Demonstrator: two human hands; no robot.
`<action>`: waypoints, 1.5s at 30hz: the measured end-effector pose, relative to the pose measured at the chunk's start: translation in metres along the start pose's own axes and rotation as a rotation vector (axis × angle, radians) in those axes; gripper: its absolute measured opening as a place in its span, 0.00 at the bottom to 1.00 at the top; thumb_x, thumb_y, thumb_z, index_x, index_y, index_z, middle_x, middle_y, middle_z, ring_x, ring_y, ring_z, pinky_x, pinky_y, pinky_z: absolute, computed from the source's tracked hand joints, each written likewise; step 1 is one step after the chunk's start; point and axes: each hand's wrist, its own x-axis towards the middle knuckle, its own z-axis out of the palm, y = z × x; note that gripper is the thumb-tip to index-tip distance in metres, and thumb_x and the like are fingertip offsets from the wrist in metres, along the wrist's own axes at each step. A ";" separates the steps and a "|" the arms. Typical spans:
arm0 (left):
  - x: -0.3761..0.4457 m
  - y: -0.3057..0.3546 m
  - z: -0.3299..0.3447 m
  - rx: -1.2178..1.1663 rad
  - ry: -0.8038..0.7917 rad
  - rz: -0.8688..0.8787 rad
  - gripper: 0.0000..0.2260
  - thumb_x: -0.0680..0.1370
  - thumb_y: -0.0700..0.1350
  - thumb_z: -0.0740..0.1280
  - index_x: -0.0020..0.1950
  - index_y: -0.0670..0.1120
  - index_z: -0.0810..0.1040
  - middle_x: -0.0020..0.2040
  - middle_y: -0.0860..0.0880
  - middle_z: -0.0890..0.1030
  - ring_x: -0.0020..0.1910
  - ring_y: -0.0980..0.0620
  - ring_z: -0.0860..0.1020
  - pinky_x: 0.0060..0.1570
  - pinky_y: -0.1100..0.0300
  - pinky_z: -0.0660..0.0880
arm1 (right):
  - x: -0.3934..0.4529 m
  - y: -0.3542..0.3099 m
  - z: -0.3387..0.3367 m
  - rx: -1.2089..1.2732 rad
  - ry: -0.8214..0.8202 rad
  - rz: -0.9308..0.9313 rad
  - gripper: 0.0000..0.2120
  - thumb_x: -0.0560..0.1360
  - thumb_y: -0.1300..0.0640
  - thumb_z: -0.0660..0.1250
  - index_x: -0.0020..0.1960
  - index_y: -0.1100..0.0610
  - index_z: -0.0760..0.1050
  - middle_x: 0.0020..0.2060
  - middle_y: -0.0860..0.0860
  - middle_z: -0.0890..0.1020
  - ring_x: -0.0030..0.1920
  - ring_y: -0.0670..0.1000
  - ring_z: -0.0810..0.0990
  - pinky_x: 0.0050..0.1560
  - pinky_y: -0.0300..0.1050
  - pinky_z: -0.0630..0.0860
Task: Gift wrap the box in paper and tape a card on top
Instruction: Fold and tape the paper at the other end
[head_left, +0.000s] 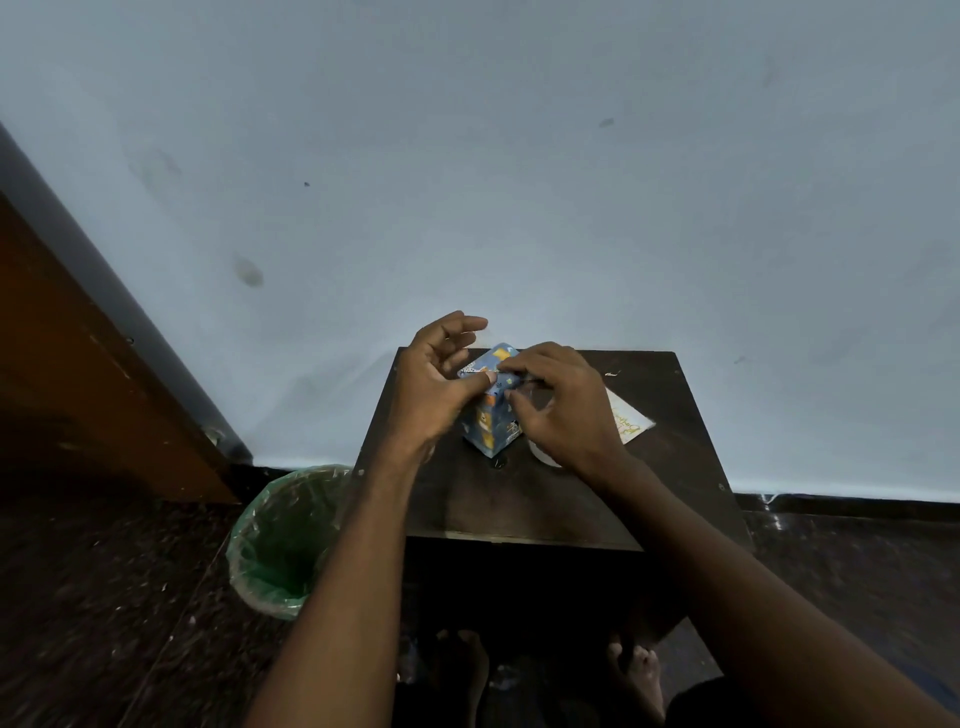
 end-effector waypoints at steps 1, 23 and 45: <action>0.000 0.000 -0.003 0.069 0.013 -0.001 0.28 0.69 0.36 0.80 0.62 0.62 0.82 0.64 0.58 0.84 0.65 0.57 0.82 0.66 0.46 0.81 | -0.001 0.001 0.001 -0.017 -0.017 -0.007 0.15 0.68 0.65 0.75 0.53 0.55 0.85 0.49 0.49 0.84 0.52 0.51 0.81 0.54 0.48 0.77; -0.003 0.006 -0.025 0.217 -0.106 0.028 0.24 0.71 0.42 0.84 0.64 0.52 0.83 0.59 0.57 0.85 0.54 0.47 0.82 0.54 0.47 0.85 | 0.007 0.003 0.003 0.309 -0.012 0.280 0.06 0.74 0.63 0.76 0.51 0.57 0.85 0.49 0.47 0.87 0.51 0.46 0.86 0.49 0.49 0.85; -0.002 0.011 -0.017 -0.154 0.030 -0.250 0.06 0.79 0.37 0.74 0.53 0.36 0.88 0.59 0.46 0.88 0.60 0.44 0.86 0.58 0.57 0.83 | 0.001 0.009 0.004 -0.005 -0.151 -0.087 0.09 0.73 0.50 0.72 0.49 0.54 0.83 0.50 0.46 0.83 0.49 0.46 0.82 0.43 0.50 0.81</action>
